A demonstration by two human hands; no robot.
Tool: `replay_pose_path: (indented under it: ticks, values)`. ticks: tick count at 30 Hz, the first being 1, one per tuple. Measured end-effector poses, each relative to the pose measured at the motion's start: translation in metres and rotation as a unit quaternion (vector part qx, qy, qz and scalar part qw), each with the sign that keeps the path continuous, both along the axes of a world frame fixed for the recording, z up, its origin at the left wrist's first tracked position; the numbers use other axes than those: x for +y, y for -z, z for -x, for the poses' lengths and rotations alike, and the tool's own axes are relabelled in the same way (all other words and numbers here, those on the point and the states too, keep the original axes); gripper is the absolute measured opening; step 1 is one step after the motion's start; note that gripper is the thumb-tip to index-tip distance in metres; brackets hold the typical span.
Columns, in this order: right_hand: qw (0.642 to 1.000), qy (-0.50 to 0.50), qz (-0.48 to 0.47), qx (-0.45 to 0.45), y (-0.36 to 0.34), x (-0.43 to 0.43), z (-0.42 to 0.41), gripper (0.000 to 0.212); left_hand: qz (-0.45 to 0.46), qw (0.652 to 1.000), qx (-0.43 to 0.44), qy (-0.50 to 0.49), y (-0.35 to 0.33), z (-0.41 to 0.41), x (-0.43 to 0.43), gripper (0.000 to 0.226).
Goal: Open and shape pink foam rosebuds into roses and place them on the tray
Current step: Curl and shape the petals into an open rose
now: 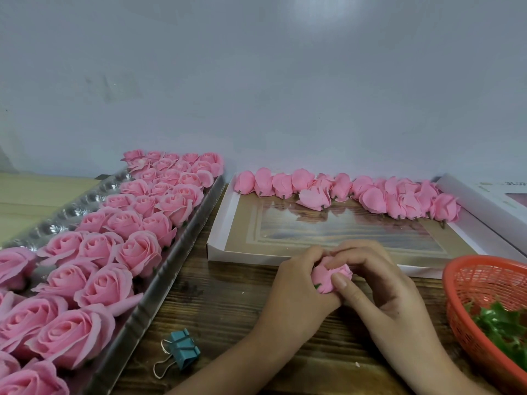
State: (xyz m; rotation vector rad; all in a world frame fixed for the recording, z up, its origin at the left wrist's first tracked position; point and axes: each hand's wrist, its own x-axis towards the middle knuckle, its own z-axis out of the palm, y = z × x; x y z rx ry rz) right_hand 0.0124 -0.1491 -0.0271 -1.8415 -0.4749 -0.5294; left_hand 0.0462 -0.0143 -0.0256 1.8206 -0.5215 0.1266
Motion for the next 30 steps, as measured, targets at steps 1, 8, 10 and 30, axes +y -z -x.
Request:
replay_pose_path:
  ticks: [1,8,10,30]
  values:
    - [1.0,-0.003,-0.002,0.0,0.0,0.0001,0.0001,0.014,-0.001,1.0,0.003,-0.004,0.0004,-0.0005,0.0,0.018]
    - [0.998,0.012,-0.022,0.051,0.002,0.0016,0.0019,0.049,-0.015,1.0,0.003,-0.026,0.0022,-0.0009,-0.0004,0.016]
    - [0.998,0.033,-0.005,0.057,0.002,0.0022,0.0027,0.057,-0.026,0.999,-0.014,-0.027,0.0038,-0.0015,-0.0003,0.016]
    - [0.999,0.018,0.005,0.042,-0.005,0.0036,0.0047,0.03,-0.049,0.999,-0.012,0.0,0.0079,-0.0029,-0.0016,0.015]
